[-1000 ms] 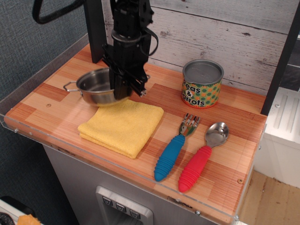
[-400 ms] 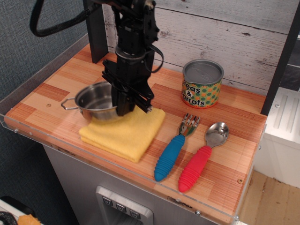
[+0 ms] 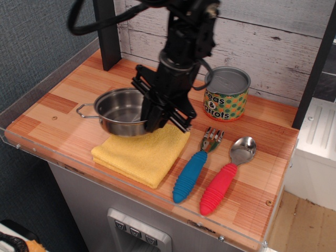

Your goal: Place silver pot on top of yellow cloth.

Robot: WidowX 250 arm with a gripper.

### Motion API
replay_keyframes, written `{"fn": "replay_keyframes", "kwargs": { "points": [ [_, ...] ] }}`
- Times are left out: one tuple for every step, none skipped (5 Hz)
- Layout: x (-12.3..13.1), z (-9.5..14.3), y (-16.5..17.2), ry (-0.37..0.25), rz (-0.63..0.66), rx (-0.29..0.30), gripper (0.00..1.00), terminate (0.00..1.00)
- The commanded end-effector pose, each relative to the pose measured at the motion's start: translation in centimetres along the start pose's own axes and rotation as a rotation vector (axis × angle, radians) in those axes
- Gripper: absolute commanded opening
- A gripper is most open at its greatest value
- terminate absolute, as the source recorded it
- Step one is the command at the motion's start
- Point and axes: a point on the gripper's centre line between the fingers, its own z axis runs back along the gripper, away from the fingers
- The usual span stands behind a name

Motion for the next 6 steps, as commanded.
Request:
{"fn": "replay_keyframes", "kwargs": {
  "points": [
    [0.5, 1.5, -0.2, -0.028, 0.042, 0.047, 0.00, 0.00],
    [0.2, 1.1, -1.2, -0.059, 0.062, 0.028, 0.00, 0.00],
    [-0.1, 0.9, -2.2, -0.140, 0.075, -0.015, 0.00, 0.00],
    [-0.1, 0.6, -2.5, -0.173, 0.105, -0.034, 0.00, 0.00],
    [0.1, 0.3, -2.4, -0.189, 0.105, -0.103, 1.00, 0.00],
    [-0.1, 0.5, -2.0, -0.190, 0.130, -0.111, 1.00, 0.00]
  ]
}}
